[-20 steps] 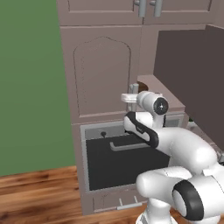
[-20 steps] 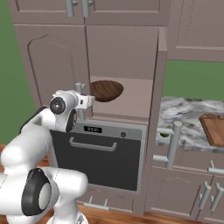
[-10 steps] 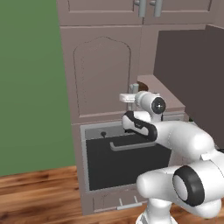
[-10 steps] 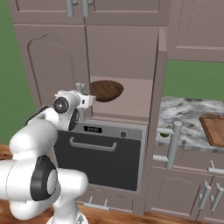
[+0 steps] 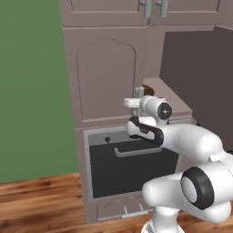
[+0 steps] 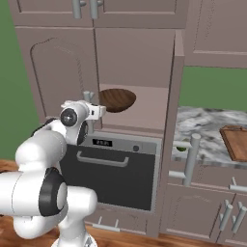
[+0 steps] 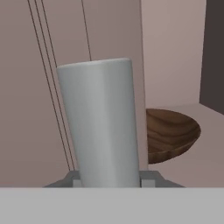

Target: Open the cabinet. Place the bowl and condiment on the counter. Then place the lime and garlic on the cutting board.

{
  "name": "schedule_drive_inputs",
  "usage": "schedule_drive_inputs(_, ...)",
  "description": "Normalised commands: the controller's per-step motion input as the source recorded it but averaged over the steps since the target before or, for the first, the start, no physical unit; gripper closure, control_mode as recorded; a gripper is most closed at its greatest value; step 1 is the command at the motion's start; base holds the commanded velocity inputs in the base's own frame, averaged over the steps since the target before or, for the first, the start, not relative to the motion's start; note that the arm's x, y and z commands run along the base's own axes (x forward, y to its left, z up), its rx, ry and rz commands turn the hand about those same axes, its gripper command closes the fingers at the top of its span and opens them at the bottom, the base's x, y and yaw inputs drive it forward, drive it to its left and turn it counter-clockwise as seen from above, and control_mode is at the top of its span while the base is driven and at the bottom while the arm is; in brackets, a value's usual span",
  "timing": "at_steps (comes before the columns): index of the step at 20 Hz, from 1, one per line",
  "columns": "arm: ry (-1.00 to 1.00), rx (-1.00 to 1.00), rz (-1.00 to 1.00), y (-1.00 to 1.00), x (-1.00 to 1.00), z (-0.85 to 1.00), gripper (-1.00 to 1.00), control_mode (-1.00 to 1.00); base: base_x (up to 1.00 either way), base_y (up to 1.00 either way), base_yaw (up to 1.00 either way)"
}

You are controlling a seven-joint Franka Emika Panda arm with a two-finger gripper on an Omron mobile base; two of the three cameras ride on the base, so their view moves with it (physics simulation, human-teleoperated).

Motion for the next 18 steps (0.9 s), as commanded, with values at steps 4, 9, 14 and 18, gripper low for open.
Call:
schedule_drive_inputs(4,0.01,-0.01,0.0,0.12,0.0,-0.01,1.0,-1.0,0.0,0.0,0.0)
schedule_drive_inputs(9,0.0,0.0,0.0,0.07,0.0,-0.06,1.0,-1.0,0.0,0.0,0.0)
schedule_drive_inputs(14,0.0,0.0,0.01,0.01,0.0,-0.09,1.0,-1.0,0.0,0.0,0.0)
schedule_drive_inputs(18,0.0,0.0,0.0,0.0,-0.04,-0.02,1.0,-1.0,0.0,0.0,0.0)
